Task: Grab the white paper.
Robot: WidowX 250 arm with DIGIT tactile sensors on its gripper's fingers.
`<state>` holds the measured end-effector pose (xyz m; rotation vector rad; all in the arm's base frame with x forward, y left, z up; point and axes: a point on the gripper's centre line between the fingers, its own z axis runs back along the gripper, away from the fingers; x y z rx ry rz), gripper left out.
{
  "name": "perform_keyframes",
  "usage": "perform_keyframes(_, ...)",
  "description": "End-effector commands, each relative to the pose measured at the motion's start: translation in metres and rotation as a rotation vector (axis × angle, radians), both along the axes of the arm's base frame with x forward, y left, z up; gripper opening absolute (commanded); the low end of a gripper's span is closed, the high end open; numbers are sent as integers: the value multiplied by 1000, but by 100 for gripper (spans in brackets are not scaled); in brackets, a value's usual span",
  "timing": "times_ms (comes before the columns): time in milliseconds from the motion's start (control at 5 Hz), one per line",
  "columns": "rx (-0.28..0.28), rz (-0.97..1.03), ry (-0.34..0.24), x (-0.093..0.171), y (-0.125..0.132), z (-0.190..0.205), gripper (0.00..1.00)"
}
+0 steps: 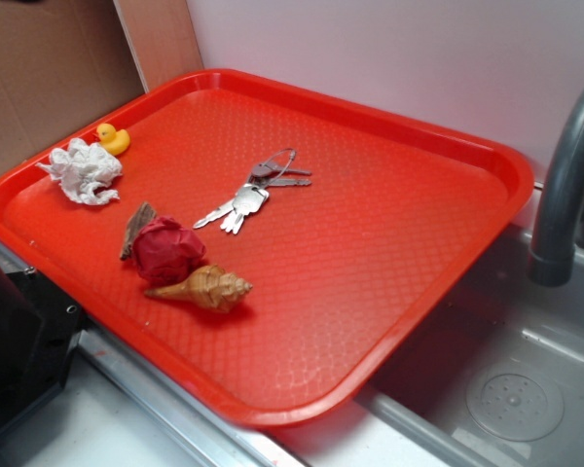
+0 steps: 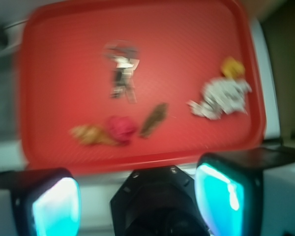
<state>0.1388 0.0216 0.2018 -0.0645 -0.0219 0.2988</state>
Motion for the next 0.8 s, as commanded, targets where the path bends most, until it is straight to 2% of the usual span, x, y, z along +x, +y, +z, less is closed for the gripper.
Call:
perform_keyframes(0, 84, 472, -92, 11, 53, -46, 100)
perform_keyframes(200, 164, 718, -86, 0, 59, -64, 100)
perform_keyframes(400, 127, 645, -188, 1, 66, -81, 100)
perform_keyframes(600, 127, 645, -188, 1, 66, -81, 100)
